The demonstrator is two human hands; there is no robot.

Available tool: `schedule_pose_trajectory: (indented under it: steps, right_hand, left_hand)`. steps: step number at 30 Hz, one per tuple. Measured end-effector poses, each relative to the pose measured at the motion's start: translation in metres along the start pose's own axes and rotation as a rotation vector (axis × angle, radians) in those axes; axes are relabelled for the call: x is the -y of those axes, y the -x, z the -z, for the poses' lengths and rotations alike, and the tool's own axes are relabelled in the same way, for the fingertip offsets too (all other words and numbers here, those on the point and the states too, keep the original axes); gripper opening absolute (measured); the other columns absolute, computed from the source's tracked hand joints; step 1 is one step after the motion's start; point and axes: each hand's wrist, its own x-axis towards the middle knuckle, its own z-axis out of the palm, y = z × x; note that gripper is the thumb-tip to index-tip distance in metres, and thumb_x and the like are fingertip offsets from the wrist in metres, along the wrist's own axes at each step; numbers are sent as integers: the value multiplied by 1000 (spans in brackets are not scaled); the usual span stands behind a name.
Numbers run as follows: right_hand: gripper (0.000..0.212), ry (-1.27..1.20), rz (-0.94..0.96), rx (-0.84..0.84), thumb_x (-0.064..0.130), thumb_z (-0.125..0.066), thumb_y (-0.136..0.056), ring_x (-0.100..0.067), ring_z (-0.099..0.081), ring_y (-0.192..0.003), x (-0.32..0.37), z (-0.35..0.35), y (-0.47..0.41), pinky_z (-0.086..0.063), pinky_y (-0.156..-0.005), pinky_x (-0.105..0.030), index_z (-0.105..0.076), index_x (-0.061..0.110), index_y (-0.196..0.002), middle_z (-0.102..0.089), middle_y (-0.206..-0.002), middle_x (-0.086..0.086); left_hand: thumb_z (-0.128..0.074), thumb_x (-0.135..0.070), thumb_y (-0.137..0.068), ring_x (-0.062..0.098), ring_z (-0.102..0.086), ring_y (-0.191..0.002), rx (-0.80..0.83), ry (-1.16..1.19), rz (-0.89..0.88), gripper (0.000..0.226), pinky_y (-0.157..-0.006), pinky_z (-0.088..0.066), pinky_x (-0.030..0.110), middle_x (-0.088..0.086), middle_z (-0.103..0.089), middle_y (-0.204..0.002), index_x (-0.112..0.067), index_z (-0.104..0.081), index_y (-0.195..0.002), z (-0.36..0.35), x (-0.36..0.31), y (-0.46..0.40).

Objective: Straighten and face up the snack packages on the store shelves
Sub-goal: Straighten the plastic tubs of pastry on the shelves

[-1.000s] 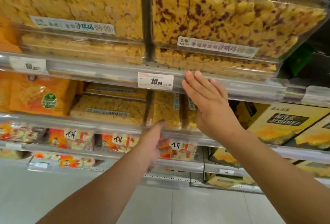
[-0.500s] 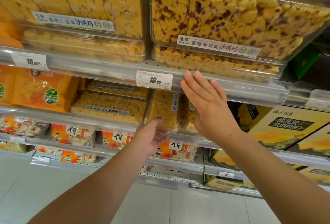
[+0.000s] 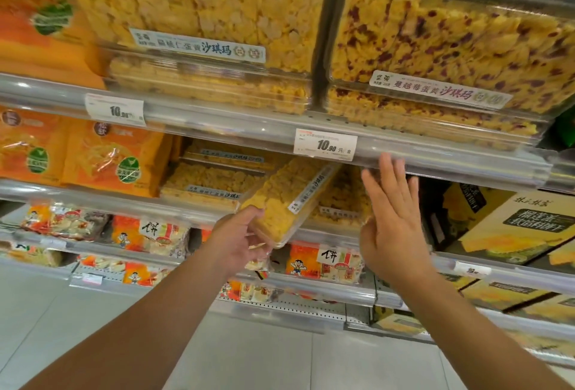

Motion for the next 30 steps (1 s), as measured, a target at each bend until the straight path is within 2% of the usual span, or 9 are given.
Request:
schedule_pose_trajectory:
  steps: [3, 5, 8, 11, 14, 17, 19, 24, 30]
  right_hand:
    - [74, -173, -240, 154, -2, -61, -85, -10, -2, -150, 27, -27, 34, -18, -120, -38, -33, 24, -147, -3, -162, 13]
    - [70, -375, -480, 197, 12, -63, -90, -6, -17, -146, 46, -42, 41, -37, -110, -25, -29, 39, -145, -8, -156, 28]
    - [56, -625, -864, 209, 30, -61, -93, -12, -48, -127, 67, -63, 24, -48, -99, -37, -34, 49, -138, -43, -142, 19]
    - [45, -807, -1104, 216, 39, -65, -89, -6, -58, -100, 86, -78, 2, -49, -75, -31, -41, 47, -127, -55, -118, 20]
    - [58, -813, -1184, 187, 46, -72, -83, -19, -59, -105, 98, -88, -12, -54, -82, -39, -40, 38, -130, -52, -127, 6]
    - [76, -816, -1232, 168, 48, -78, -76, -24, -63, -106, 102, -91, -19, -54, -91, -45, -39, 30, -139, -60, -122, -1]
    - [63, -837, -1222, 212, 45, -76, -78, -25, -69, -97, 103, -89, -22, -58, -84, -42, -49, 22, -131, -70, -109, -3]
    - [53, -801, -1226, 269, 34, -81, -76, -24, -66, -100, 93, -93, -30, -54, -85, -44, -55, 20, -121, -70, -108, 0]
    - [41, -777, -1146, 233, 12, -83, -73, -10, -62, -97, 85, -108, -74, -47, -85, -31, -62, 29, -103, -72, -90, 13]
  left_hand:
    - [-68, -12, -83, 29, -61, -65, 10, -50, 1, 10, -71, -58, 51, 13, -61, -64, -4, -65, -88, 37, -18, -2]
    - [-66, -11, -84, 27, -59, -61, 37, -94, 10, 11, -68, -56, 48, 13, -58, -60, -6, -68, -74, 65, -34, -2]
    - [-67, -10, -81, 26, -58, -63, 97, -177, 5, 6, -66, -54, 43, 13, -58, -68, -9, -66, -76, 103, -59, 0]
    - [-66, -6, -83, 26, -62, -68, 161, -259, 9, 3, -57, -55, 37, 14, -62, -80, -7, -67, -85, 133, -87, 0]
    - [-63, -2, -86, 28, -65, -81, 226, -341, 15, 23, -65, -56, 40, 17, -65, -95, 0, -64, -109, 154, -111, 0]
    - [-68, -3, -78, 30, -68, -89, 290, -413, -12, 26, -81, -53, 49, 15, -72, -99, -8, -72, -103, 169, -135, -2]
    - [-73, -8, -68, 28, -70, -89, 311, -445, -34, 29, -81, -56, 47, 13, -74, -100, -13, -75, -96, 172, -148, -4]
    - [-65, -3, -87, 23, -72, -88, 223, -488, -188, 21, -71, -58, 34, 6, -76, -95, -13, -69, -106, 161, -161, -17]
    - [-72, -4, -85, 22, -63, -92, 25, -793, -496, 26, -87, -50, 36, 3, -70, -97, -13, -65, -108, 141, -181, -37]
